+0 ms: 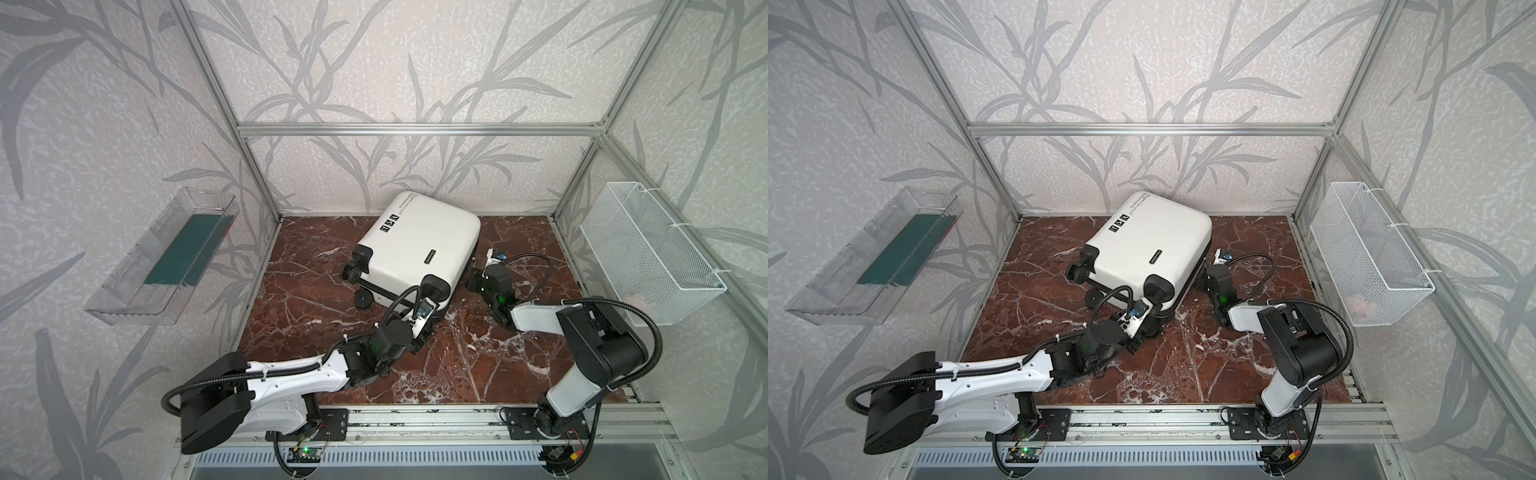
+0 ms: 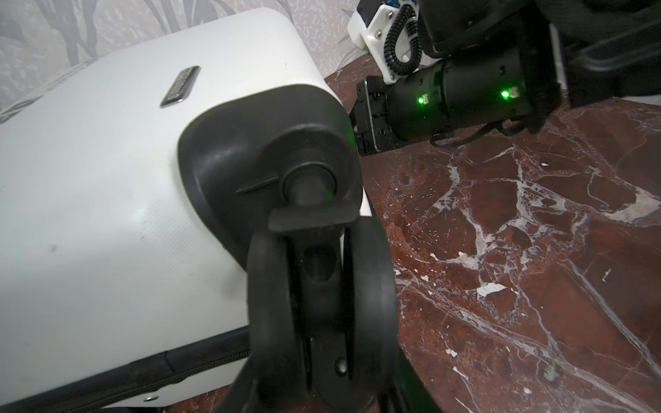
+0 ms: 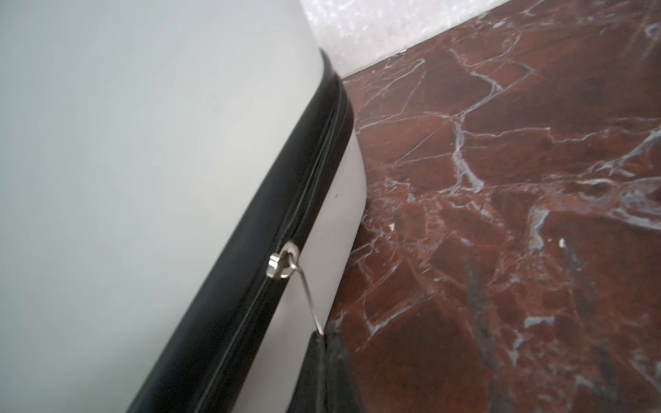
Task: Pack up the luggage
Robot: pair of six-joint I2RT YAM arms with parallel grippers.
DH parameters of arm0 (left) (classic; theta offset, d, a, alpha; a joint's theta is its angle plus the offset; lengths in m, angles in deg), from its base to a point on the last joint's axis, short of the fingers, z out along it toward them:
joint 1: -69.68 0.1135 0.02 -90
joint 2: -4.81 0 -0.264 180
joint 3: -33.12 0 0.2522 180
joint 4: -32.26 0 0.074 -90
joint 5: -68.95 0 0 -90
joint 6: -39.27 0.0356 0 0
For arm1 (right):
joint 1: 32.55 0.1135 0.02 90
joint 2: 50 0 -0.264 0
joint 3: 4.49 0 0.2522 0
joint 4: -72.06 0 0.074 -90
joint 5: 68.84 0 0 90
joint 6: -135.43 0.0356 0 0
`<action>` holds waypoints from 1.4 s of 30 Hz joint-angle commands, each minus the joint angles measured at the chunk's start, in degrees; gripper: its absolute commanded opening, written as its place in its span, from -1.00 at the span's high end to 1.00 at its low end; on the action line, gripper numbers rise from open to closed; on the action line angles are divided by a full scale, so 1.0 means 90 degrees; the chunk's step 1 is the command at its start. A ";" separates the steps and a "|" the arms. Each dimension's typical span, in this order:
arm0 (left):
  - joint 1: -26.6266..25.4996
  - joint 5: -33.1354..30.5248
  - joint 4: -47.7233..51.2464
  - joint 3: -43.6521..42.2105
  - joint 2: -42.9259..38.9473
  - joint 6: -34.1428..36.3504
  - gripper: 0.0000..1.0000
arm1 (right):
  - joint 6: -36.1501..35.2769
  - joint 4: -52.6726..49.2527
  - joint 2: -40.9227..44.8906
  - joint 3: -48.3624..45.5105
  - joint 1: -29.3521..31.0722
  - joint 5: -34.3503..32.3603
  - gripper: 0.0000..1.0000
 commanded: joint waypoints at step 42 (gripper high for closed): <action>0.1690 -0.1030 0.3722 0.0567 -0.3581 -0.2816 -0.99 | -0.0419 -0.5017 0.0579 0.4293 -0.1056 0.2454 -0.72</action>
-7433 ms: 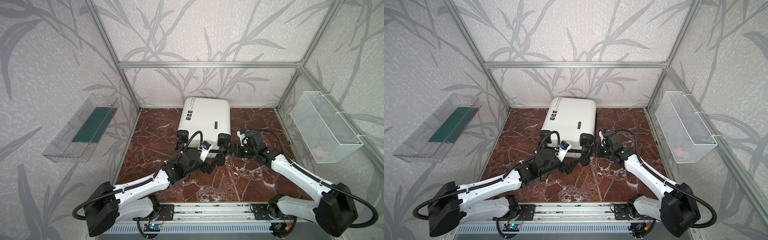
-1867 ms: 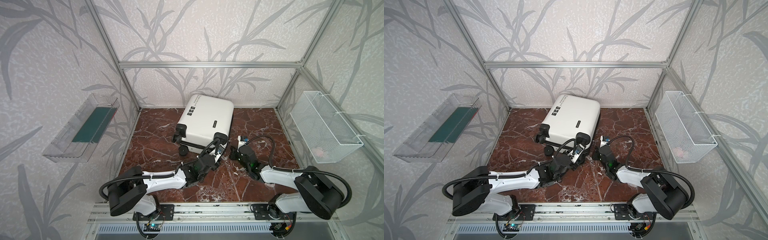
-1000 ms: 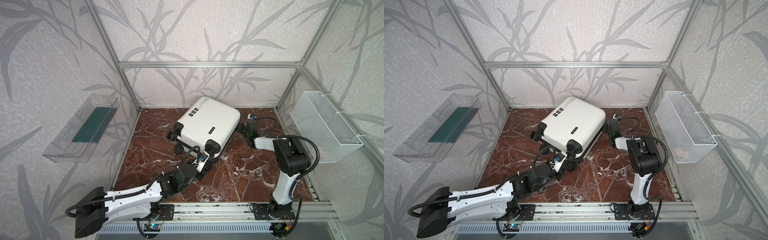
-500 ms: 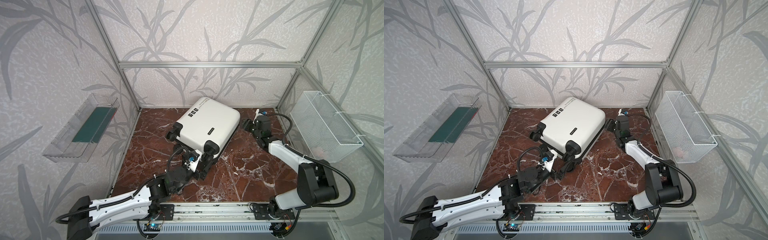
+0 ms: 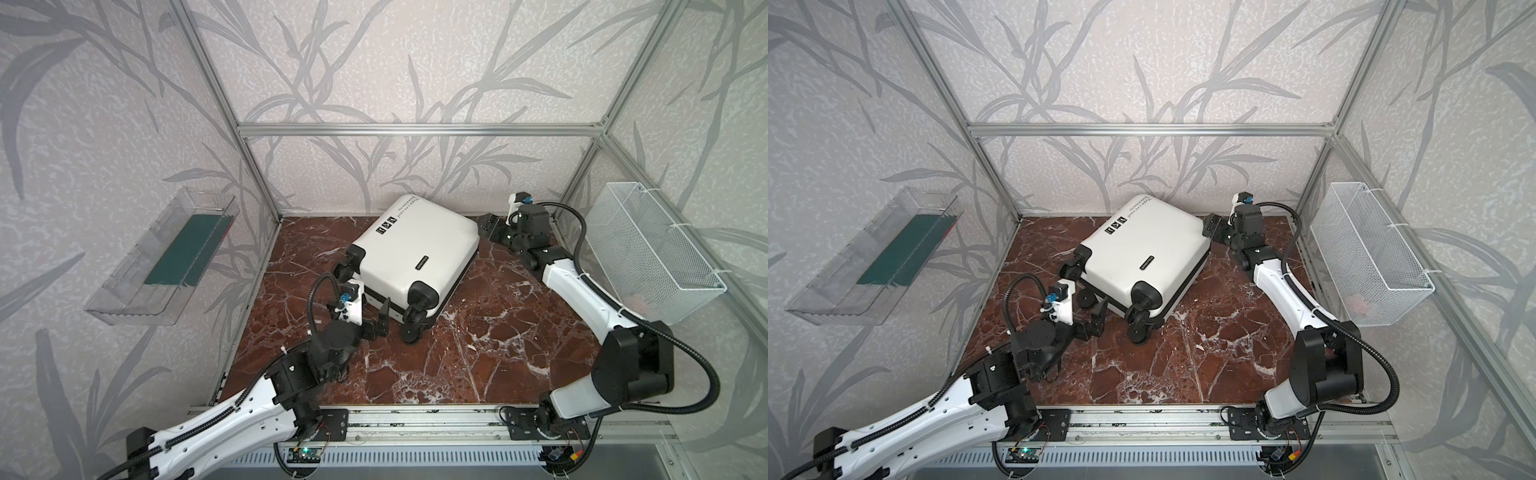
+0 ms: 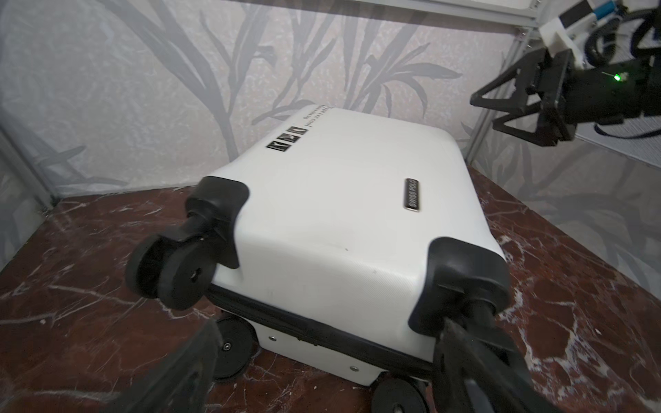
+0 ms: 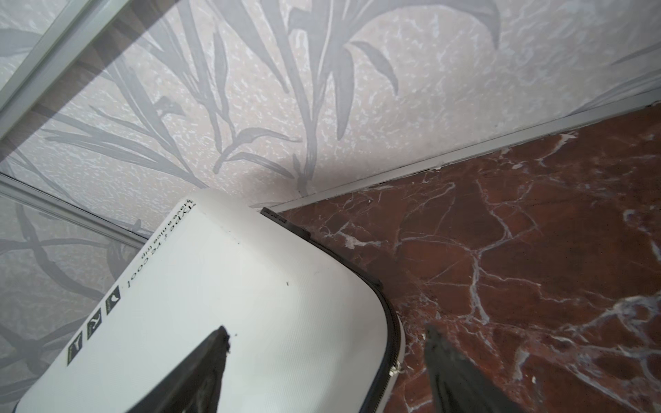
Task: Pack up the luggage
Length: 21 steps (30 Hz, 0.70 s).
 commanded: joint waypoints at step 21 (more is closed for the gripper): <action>0.2349 0.3143 0.0841 0.1342 0.1850 -0.1837 -0.99 | 0.0133 -0.2681 -0.2849 0.4218 -0.0836 0.2057 -0.75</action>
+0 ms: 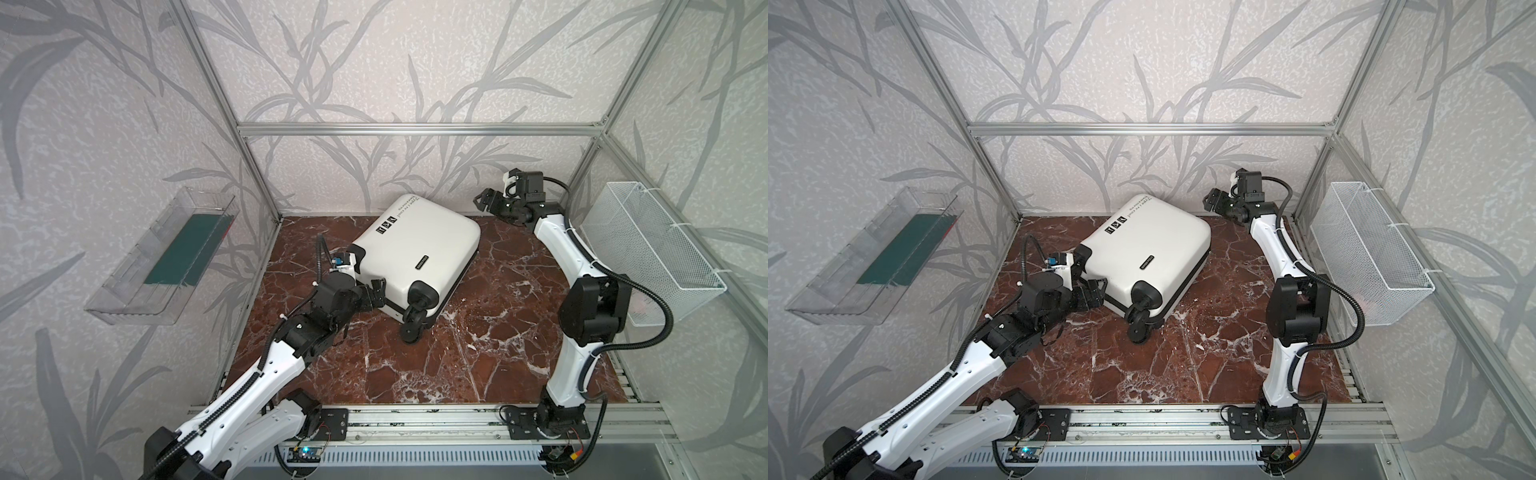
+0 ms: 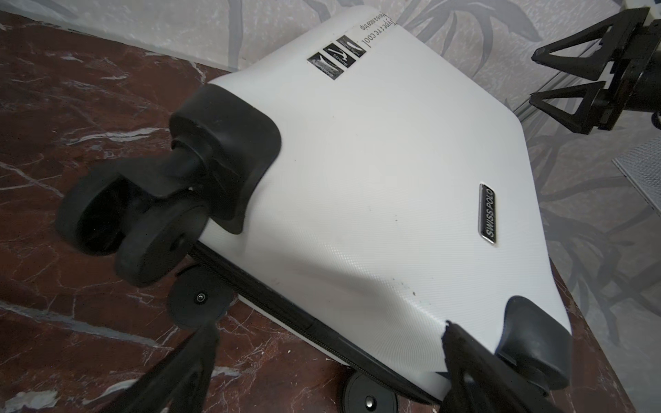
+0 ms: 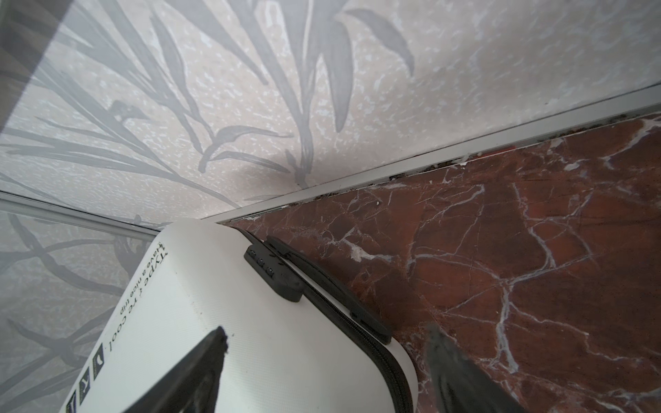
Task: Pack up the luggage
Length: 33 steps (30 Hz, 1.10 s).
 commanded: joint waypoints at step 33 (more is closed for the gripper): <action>0.1054 0.1871 -0.0940 0.0883 0.1777 0.0143 -0.99 | 0.0215 0.1668 0.0380 -0.2295 0.0003 0.3858 -0.42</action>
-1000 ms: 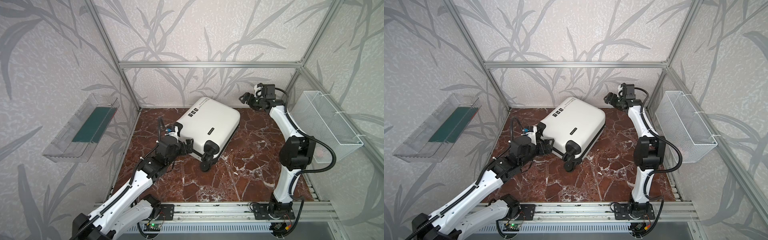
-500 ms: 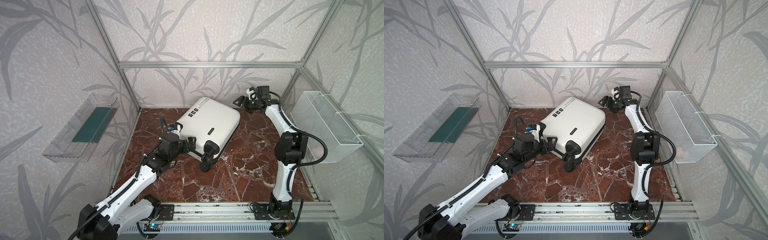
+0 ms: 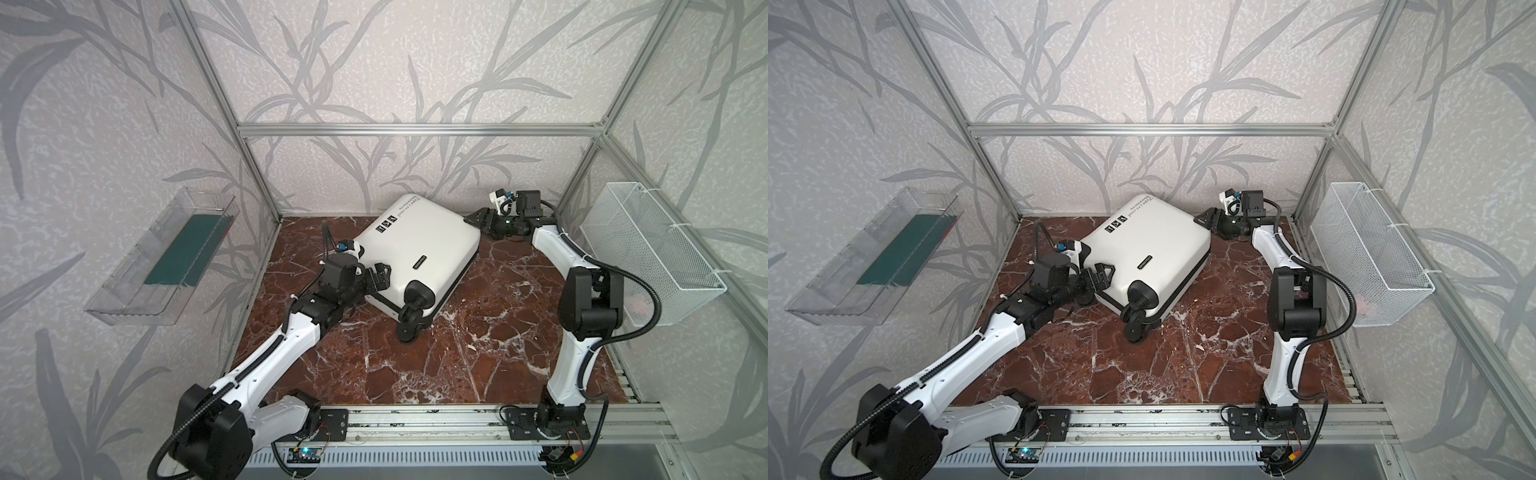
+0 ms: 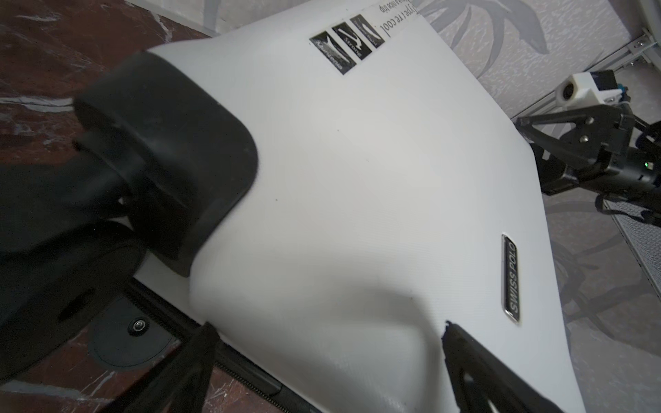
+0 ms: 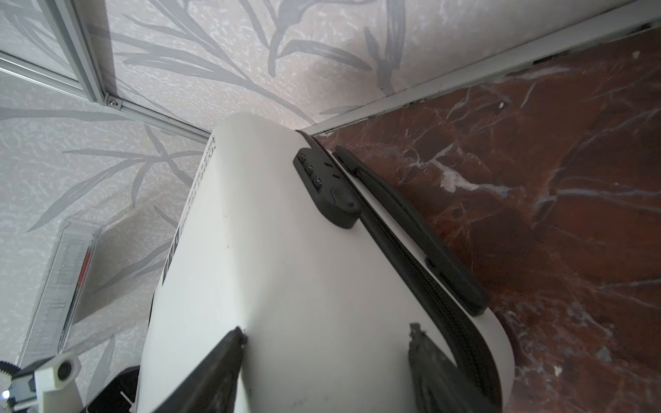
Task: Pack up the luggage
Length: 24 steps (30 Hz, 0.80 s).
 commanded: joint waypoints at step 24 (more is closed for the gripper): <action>0.0671 0.2562 0.0497 0.3725 0.3228 0.1135 -0.99 | -0.0490 0.0085 0.5565 -0.5659 0.1557 -0.2163 -0.96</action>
